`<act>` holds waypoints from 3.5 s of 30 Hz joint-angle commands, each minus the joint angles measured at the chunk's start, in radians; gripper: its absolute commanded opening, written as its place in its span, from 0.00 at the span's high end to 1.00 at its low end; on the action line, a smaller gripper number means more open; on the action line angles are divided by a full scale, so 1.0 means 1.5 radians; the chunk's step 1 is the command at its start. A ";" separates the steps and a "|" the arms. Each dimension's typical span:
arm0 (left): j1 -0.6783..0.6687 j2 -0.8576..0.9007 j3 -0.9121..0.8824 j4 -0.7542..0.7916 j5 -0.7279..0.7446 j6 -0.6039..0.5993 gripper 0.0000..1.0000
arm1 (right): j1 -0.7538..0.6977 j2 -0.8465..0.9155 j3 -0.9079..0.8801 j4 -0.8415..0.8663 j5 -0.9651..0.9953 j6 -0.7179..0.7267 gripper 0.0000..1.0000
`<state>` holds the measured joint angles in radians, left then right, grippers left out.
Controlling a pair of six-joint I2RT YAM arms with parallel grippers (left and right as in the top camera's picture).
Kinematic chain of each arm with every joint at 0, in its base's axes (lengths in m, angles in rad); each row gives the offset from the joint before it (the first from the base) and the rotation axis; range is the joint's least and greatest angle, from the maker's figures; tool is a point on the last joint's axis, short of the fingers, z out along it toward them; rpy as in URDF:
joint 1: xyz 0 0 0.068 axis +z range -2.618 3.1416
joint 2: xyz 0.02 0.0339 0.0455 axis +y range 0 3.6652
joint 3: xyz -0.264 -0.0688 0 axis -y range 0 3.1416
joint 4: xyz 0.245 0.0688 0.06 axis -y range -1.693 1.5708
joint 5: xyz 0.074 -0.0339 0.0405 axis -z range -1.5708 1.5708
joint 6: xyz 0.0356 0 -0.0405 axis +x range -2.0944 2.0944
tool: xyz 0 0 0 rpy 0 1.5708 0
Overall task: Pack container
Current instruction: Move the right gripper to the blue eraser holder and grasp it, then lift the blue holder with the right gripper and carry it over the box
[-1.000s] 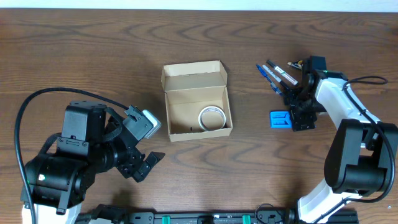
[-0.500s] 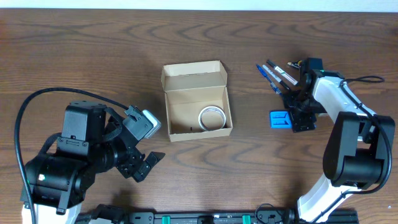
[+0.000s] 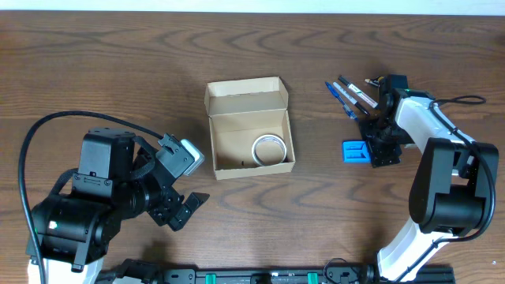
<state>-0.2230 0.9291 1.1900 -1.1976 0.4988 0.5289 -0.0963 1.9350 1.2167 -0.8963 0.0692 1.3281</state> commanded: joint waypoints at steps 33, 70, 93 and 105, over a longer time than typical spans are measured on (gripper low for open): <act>0.005 -0.001 0.018 -0.002 0.010 0.012 0.05 | -0.005 0.034 0.011 0.014 0.041 -0.019 0.46; 0.005 -0.001 0.018 -0.002 0.010 0.012 0.05 | 0.013 0.034 0.234 -0.120 -0.030 -0.139 0.68; 0.005 -0.001 0.018 -0.002 0.010 0.012 0.05 | 0.327 0.034 0.483 -0.193 -0.036 -0.263 0.65; 0.005 -0.001 0.018 -0.002 0.010 0.012 0.05 | 0.462 0.034 0.483 -0.120 0.019 -0.512 0.64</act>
<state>-0.2226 0.9295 1.1900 -1.1976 0.4988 0.5293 0.5667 1.9896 1.9217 -1.0855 0.0380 0.7254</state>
